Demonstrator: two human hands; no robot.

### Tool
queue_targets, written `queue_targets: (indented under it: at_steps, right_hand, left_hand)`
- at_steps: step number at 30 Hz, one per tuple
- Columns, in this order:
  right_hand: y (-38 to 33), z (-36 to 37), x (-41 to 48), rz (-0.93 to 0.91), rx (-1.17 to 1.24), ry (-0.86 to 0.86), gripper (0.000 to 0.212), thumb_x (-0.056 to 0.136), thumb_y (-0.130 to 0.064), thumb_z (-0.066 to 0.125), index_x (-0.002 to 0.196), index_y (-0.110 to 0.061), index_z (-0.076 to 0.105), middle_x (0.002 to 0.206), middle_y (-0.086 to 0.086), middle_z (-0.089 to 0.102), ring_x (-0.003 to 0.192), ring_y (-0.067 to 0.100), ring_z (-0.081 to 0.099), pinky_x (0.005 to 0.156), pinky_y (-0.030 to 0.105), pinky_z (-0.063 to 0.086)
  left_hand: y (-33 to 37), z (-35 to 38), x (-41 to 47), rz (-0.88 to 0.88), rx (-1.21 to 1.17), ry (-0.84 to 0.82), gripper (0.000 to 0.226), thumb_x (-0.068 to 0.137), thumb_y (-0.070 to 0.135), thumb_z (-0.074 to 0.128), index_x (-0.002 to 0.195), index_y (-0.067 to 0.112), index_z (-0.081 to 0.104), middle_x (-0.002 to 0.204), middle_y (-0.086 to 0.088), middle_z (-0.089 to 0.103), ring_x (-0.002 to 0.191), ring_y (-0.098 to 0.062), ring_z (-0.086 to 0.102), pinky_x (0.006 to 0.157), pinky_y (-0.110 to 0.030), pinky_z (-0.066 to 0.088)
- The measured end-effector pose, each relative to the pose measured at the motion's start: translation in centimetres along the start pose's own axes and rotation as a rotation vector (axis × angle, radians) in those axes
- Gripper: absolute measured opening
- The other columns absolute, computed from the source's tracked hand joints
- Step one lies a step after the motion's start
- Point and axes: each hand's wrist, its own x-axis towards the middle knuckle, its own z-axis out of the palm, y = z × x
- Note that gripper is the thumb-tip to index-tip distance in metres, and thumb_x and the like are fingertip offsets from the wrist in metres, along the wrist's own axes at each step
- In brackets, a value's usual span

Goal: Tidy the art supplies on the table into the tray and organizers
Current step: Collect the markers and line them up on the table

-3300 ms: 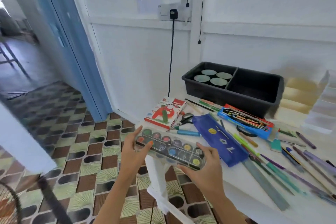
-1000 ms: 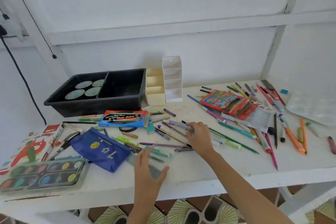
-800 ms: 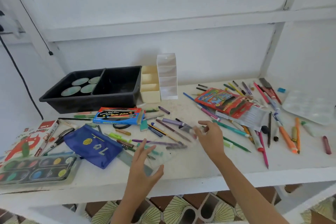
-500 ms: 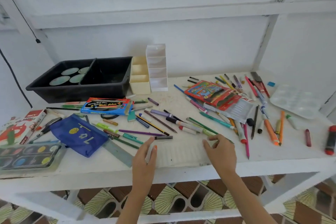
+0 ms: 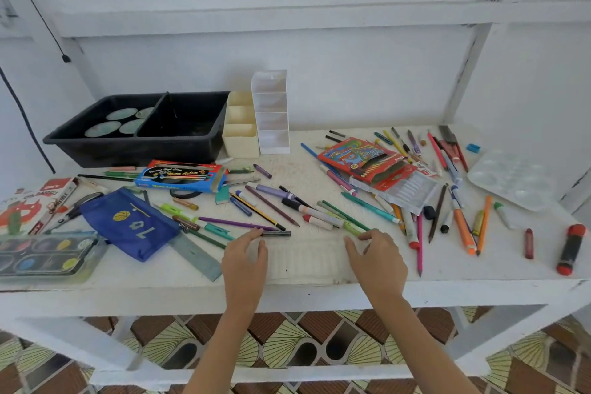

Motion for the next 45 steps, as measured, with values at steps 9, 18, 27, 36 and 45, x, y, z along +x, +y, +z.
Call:
queue_targets:
  at_steps: [9, 18, 27, 36, 45]
  right_hand:
    - [-2.9, 1.5, 2.1, -0.393, 0.015, -0.054, 0.015, 0.091, -0.024, 0.058, 0.097, -0.016, 0.069, 0.094, -0.002, 0.065, 0.094, 0.015, 0.053, 0.072, 0.025, 0.045]
    - [-4.7, 3.2, 4.8, -0.461, -0.293, -0.158, 0.026, 0.095, -0.032, 0.050, 0.114, -0.020, 0.063, 0.110, -0.001, 0.056, 0.104, 0.016, 0.046, 0.084, 0.026, 0.043]
    - [-6.5, 4.3, 5.7, -0.355, 0.111, -0.194, 0.015, 0.084, -0.033, 0.067, 0.093, -0.022, 0.065, 0.089, -0.007, 0.053, 0.091, 0.010, 0.049, 0.071, 0.021, 0.043]
    - [-7.2, 4.6, 6.1, -0.155, 0.463, -0.248, 0.015, 0.074, -0.023, 0.079, 0.079, -0.025, 0.065, 0.075, -0.005, 0.062, 0.064, 0.005, 0.052, 0.058, 0.010, 0.041]
    - [-5.9, 3.4, 6.6, -0.031, 0.647, -0.181, 0.011, 0.080, -0.022, 0.073, 0.089, -0.030, 0.072, 0.078, 0.004, 0.068, 0.069, 0.017, 0.060, 0.063, 0.023, 0.050]
  left_hand:
    - [2.2, 1.1, 0.8, 0.152, 0.014, -0.027, 0.027, 0.087, 0.004, 0.060, 0.113, 0.012, 0.064, 0.105, 0.005, 0.060, 0.101, -0.005, 0.049, 0.089, -0.010, 0.033]
    - [1.5, 2.2, 3.4, 0.129, 0.064, -0.060, 0.028, 0.088, 0.009, 0.059, 0.113, 0.018, 0.064, 0.108, 0.008, 0.058, 0.103, -0.003, 0.046, 0.092, -0.020, 0.032]
    - [-1.1, 2.0, 11.2, 0.054, 0.295, -0.150, 0.046, 0.085, 0.028, 0.067, 0.127, 0.016, 0.052, 0.124, -0.002, 0.056, 0.117, -0.017, 0.047, 0.098, -0.027, 0.034]
    - [-2.3, 1.8, 14.2, -0.007, 0.564, -0.330, 0.056, 0.083, 0.049, 0.061, 0.131, 0.022, 0.048, 0.133, 0.004, 0.048, 0.126, -0.015, 0.036, 0.100, -0.032, 0.025]
    - [-1.0, 2.2, 13.1, 0.035, 0.052, -0.128, 0.021, 0.098, 0.029, 0.043, 0.095, 0.013, 0.056, 0.082, -0.007, 0.059, 0.079, -0.025, 0.058, 0.067, -0.034, 0.044]
